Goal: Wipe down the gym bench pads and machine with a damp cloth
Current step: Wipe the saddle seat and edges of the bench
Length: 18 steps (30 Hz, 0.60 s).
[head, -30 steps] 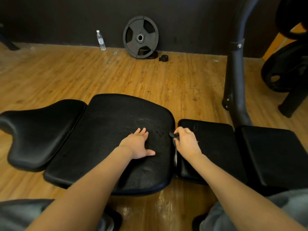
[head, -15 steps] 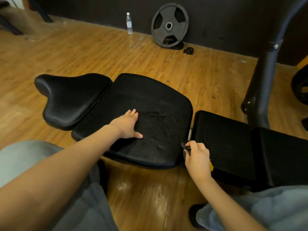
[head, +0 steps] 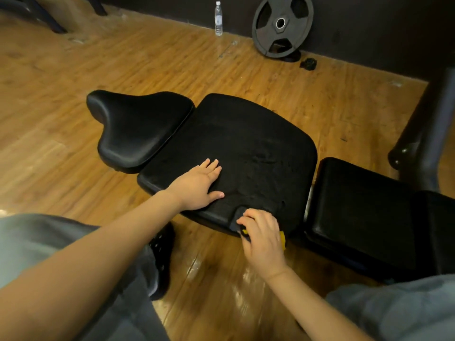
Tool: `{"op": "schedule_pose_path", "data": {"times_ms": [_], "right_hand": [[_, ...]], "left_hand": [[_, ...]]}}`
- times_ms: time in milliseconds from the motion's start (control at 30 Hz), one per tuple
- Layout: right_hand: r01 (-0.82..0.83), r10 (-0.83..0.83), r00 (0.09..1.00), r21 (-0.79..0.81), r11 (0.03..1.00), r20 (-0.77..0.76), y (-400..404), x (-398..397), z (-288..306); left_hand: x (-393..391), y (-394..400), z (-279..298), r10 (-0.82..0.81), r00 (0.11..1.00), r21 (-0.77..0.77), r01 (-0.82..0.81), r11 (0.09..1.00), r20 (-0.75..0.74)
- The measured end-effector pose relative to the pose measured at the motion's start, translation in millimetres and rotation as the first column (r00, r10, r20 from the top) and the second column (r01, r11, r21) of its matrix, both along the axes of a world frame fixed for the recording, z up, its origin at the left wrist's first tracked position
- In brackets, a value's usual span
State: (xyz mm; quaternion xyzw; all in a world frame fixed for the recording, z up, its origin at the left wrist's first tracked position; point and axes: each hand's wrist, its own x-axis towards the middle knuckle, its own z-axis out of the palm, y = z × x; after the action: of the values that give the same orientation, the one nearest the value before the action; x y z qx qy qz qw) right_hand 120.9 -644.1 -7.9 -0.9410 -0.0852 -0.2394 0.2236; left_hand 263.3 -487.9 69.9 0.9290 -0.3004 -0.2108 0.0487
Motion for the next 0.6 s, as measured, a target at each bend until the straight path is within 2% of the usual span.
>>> {"op": "schedule_pose_path", "data": {"times_ms": [67,133,200,233,300,367,433,467,533,600], "right_hand": [[-0.012,0.013,1.0,-0.084,0.996,0.01,-3,1,-2],[-0.021,0.02,1.0,-0.068,0.997,-0.012,-5,5,-2],[0.057,-0.053,0.998,0.148,0.987,-0.034,-11,18,11],[0.136,-0.125,0.991,0.281,0.95,-0.056,-18,29,22],[0.318,-0.311,0.945,0.493,0.81,-0.097,-42,55,48],[0.478,-0.482,0.854,0.664,0.575,-0.197,-75,86,68],[0.567,-0.563,0.766,0.74,0.362,-0.311,-111,120,77],[0.591,-0.568,0.746,0.738,0.326,-0.347,-126,136,76],[0.628,-0.521,0.752,0.678,0.382,-0.403,-148,161,67],[0.621,-0.444,0.784,0.55,0.558,-0.434,-153,175,53]], "left_hand": [[1,-1,1,0.001,1.0,0.0,-0.001,1.0,-0.002],[3,-8,4,0.03,0.999,0.013,-0.03,0.999,-0.014],[9,-20,12,0.065,0.998,0.02,-0.065,0.998,-0.002],[13,-27,16,0.077,0.997,0.01,-0.077,0.997,0.016],[25,-41,25,0.099,0.994,-0.025,-0.098,0.995,0.041],[37,-56,34,0.096,0.994,-0.038,-0.095,0.995,0.045],[48,-73,41,0.057,0.998,-0.021,-0.057,0.998,0.028],[54,-80,43,0.038,0.999,-0.007,-0.038,0.999,0.015],[67,-92,42,0.033,0.999,0.023,-0.033,0.999,-0.005],[79,-98,38,0.062,0.998,0.059,-0.062,0.996,0.002]]}}
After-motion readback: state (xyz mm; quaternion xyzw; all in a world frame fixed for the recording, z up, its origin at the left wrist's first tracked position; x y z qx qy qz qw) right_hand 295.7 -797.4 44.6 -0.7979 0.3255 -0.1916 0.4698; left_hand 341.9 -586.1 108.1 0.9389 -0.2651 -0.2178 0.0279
